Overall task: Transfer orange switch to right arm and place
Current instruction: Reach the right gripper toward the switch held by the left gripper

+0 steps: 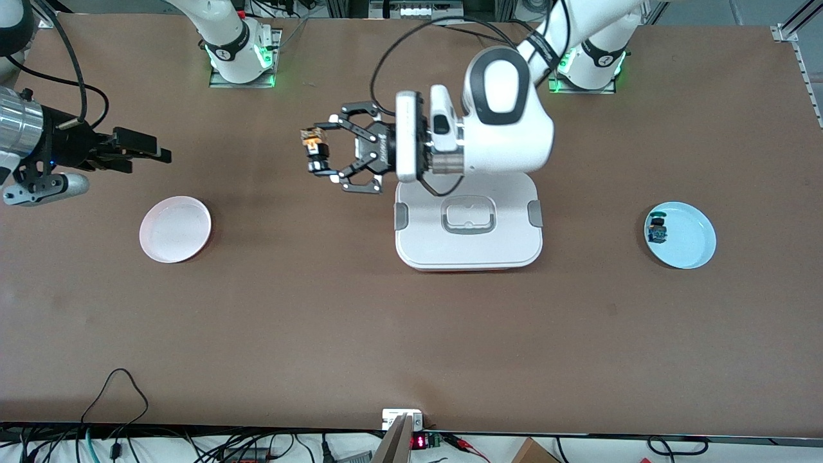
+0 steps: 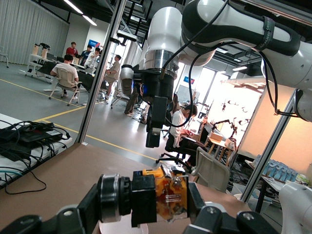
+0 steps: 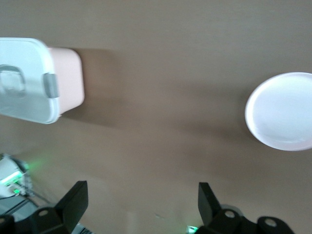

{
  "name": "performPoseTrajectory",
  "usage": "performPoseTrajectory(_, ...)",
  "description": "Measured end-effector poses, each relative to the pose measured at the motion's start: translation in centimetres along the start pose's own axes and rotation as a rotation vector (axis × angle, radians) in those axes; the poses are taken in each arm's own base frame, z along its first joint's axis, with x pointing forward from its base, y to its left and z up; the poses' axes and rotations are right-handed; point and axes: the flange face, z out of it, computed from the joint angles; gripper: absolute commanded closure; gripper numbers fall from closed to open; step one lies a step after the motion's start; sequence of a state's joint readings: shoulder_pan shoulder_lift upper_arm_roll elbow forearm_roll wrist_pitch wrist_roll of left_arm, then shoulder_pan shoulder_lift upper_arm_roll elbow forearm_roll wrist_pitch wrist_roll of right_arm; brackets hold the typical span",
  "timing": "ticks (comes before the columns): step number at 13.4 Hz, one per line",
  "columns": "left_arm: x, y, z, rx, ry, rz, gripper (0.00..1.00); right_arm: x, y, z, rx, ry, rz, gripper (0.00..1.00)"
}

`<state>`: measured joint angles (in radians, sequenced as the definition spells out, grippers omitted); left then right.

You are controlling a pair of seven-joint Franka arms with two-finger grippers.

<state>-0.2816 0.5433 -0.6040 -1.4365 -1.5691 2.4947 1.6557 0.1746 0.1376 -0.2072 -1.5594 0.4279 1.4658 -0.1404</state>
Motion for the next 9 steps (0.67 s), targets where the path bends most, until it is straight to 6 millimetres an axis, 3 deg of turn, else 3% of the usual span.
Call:
performPoseTrajectory(4,0.3,1.2,1.5,0.059,-0.005,0.003,1.00,1.3,-0.5,3.3,0.339,-0.024,0.025,0.00)
performPoseTrajectory(7,-0.2,1.1,1.7,0.067,-0.012,-0.001,1.00,1.9,-0.9,7.0,0.706,-0.081,0.176,0.00)
performPoseTrajectory(9,-0.3,0.9,1.7,0.069,-0.011,-0.004,1.00,2.3,-1.0,8.9,0.829,-0.128,0.270,0.00)
